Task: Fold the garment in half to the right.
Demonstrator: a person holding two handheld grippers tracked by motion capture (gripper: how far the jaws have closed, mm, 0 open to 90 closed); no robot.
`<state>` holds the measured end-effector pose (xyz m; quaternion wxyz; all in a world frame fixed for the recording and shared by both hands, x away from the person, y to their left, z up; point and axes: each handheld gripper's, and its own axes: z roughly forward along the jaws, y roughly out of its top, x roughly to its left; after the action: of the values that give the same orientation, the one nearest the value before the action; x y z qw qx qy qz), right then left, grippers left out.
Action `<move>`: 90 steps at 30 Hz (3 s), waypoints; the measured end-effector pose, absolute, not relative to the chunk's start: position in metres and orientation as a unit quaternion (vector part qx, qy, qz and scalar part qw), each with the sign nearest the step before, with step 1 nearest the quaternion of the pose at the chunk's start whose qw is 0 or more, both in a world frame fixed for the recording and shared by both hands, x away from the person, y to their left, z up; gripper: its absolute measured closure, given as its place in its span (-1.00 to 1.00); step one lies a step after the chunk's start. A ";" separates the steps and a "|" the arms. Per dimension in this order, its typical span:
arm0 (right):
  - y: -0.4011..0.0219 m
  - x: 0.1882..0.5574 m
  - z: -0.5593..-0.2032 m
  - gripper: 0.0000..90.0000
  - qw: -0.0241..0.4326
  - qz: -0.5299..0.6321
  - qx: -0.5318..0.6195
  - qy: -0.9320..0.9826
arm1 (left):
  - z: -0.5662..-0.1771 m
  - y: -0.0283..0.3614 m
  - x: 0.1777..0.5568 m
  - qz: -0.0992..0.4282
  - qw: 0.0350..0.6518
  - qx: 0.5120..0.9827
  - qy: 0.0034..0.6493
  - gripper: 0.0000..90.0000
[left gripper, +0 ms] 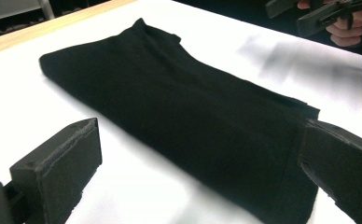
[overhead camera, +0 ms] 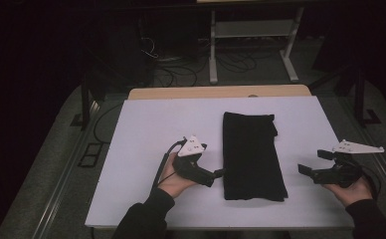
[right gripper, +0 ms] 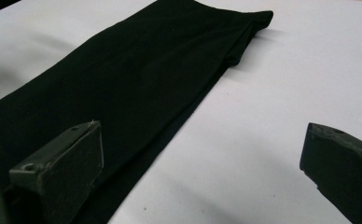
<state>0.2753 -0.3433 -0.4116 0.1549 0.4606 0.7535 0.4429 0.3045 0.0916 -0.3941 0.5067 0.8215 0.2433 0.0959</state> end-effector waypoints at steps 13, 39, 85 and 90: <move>-0.343 0.271 -0.414 -1.00 0.153 0.442 0.462 0.754 | -0.397 0.114 0.304 0.105 0.507 0.815 0.260 -1.00; -0.342 0.272 -0.415 -1.00 0.153 0.439 0.460 0.757 | -0.406 0.176 0.294 0.127 0.510 0.795 0.303 -1.00; -0.339 0.274 -0.417 -1.00 0.144 0.444 0.456 0.758 | -0.426 0.303 0.265 0.212 0.475 0.751 0.407 -1.00; -0.339 0.276 -0.418 -1.00 0.143 0.447 0.454 0.757 | -0.427 0.308 0.264 0.211 0.486 0.737 0.420 -1.00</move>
<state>0.2759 -0.3394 -0.4180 0.1433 0.4543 0.7574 0.4465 0.2638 0.3076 -0.4270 0.4865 0.7365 0.4199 0.2111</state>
